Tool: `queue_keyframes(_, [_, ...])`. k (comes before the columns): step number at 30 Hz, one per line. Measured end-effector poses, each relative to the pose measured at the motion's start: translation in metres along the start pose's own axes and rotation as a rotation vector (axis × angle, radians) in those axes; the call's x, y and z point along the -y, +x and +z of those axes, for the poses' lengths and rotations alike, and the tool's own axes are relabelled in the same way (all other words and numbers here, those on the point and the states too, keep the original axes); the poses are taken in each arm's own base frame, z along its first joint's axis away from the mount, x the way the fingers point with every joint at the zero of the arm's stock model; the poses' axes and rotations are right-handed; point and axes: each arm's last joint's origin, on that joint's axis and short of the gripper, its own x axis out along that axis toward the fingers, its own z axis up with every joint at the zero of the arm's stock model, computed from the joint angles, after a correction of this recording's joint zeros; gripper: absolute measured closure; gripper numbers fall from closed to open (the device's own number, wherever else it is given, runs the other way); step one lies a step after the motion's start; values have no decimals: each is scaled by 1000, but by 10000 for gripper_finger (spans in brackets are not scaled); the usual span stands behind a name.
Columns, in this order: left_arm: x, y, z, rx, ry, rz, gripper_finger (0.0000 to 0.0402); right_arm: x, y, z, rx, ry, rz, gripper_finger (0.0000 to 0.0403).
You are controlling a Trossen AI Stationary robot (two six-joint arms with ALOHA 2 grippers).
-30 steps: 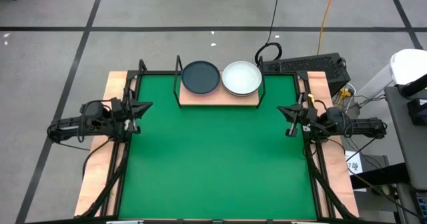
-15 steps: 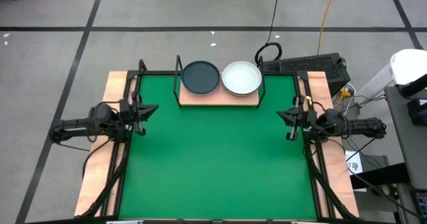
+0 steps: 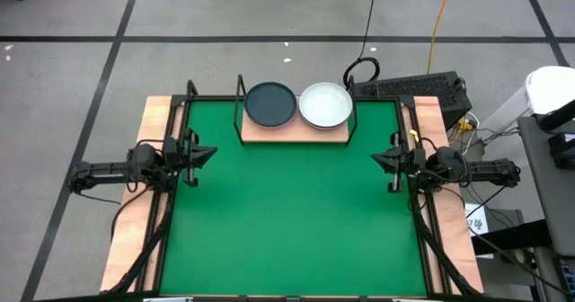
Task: Place and stack plates onto a shelf
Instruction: Return to Home Position
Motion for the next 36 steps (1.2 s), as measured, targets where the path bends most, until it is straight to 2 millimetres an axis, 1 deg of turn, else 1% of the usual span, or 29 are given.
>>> queue_keyframes(12, [0, 0, -1, -11, 8, 1, 387, 0, 0, 0, 3, -2, 0, 403])
queue_keyframes(36, [0, 0, -1, -11, 9, 2, 385, 0, 0, 0, 3, -2, 1, 403])
